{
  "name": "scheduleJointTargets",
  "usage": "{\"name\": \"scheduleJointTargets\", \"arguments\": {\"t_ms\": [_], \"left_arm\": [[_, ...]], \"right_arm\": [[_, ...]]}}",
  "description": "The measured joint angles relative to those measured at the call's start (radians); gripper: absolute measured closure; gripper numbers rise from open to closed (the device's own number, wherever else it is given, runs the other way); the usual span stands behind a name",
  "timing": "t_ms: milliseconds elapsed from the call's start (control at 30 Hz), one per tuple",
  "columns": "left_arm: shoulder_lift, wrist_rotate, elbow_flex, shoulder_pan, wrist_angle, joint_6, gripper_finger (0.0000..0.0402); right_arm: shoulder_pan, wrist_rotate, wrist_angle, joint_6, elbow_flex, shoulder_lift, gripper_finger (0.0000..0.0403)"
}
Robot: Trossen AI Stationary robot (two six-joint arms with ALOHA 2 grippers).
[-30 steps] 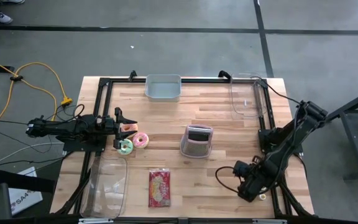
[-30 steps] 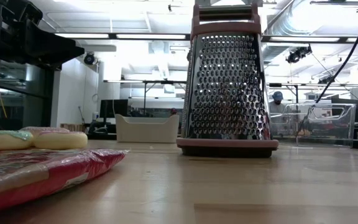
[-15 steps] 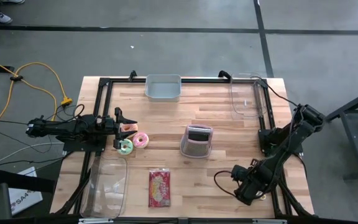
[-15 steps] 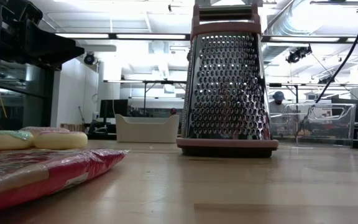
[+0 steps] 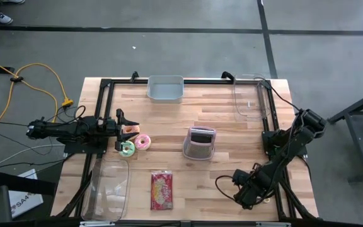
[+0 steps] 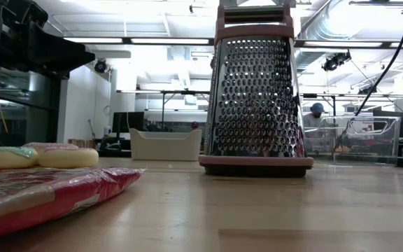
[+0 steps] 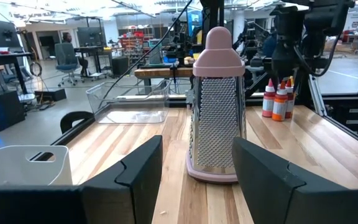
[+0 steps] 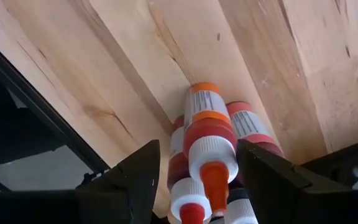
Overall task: Pick & Place Food Item
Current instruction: Put the orange food coloring into the right transparent bin
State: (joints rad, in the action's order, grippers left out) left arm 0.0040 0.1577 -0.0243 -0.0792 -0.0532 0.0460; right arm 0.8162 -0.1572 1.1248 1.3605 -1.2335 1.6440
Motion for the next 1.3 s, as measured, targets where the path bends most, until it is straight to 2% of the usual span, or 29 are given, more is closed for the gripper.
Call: {"name": "scheduleJointTargets", "arguments": {"t_ms": [1300], "left_arm": [[0.000, 0.000, 0.000, 0.000, 0.000, 0.000, 0.0214]], "right_arm": [[0.000, -0.002, 0.068, -0.087, 0.000, 0.002, 0.0202]]}}
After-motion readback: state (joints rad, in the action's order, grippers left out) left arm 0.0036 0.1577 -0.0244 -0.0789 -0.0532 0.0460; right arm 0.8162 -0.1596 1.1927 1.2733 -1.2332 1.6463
